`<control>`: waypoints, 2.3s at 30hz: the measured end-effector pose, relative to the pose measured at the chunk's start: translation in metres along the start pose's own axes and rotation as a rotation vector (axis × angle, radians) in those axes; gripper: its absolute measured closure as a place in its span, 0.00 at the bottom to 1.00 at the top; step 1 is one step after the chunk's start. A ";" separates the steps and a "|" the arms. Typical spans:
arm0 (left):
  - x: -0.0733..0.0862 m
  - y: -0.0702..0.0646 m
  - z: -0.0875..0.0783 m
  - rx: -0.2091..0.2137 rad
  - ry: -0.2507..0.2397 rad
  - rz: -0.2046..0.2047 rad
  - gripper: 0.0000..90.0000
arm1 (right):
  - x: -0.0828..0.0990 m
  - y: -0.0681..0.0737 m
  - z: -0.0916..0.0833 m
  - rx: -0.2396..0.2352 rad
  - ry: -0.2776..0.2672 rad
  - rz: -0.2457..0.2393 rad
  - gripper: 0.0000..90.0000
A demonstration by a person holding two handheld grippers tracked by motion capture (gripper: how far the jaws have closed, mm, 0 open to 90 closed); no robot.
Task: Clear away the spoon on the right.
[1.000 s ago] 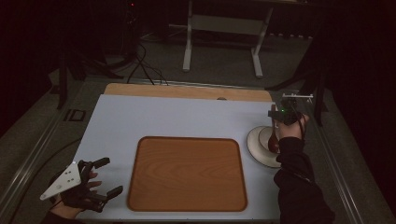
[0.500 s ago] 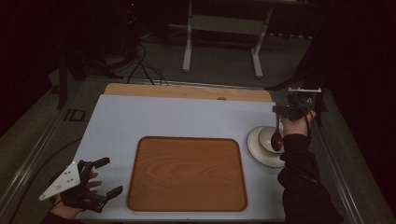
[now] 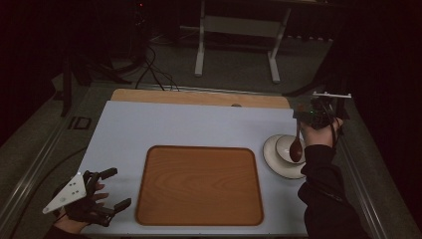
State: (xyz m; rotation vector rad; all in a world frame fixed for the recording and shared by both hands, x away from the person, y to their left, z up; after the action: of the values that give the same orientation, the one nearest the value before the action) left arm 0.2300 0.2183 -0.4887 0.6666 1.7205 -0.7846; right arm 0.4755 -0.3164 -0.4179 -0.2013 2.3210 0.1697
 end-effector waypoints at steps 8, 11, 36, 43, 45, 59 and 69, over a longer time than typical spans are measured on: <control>0.000 -0.001 0.000 0.005 0.001 0.005 0.00 | 0.002 0.017 -0.012 -0.026 -0.010 -0.001 0.85; 0.000 -0.001 0.000 0.004 0.001 0.005 0.00 | 0.002 0.023 -0.016 -0.030 -0.013 -0.001 0.85; 0.001 -0.002 0.000 0.009 0.005 0.013 0.00 | 0.011 0.096 -0.029 -0.144 -0.025 -0.028 0.85; 0.000 -0.002 0.000 0.010 0.003 0.015 0.00 | 0.014 0.116 -0.029 -0.180 -0.019 -0.035 0.85; 0.000 -0.002 0.000 0.010 0.002 0.016 0.00 | 0.015 0.122 -0.029 -0.192 -0.020 -0.040 0.85; 0.000 -0.003 0.000 0.017 0.003 0.020 0.00 | 0.030 0.158 -0.029 -0.256 -0.020 -0.045 0.85; 0.000 -0.004 0.000 0.020 0.004 0.021 0.00 | 0.047 0.177 -0.027 -0.298 -0.011 -0.043 0.85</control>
State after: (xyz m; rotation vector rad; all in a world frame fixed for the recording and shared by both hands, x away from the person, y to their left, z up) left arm 0.2270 0.2160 -0.4883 0.6995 1.7088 -0.7871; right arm 0.3895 -0.1523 -0.4225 -0.3977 2.2706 0.4945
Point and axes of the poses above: each handheld gripper's, and its own axes: z roughly forward along the jaws, x roughly out of its underside, y roughly to its left, the point moved 7 cm from there along z, roughly forward along the jaws, and after that the axes turned 8 degrees about -z, right-handed, at the moved point
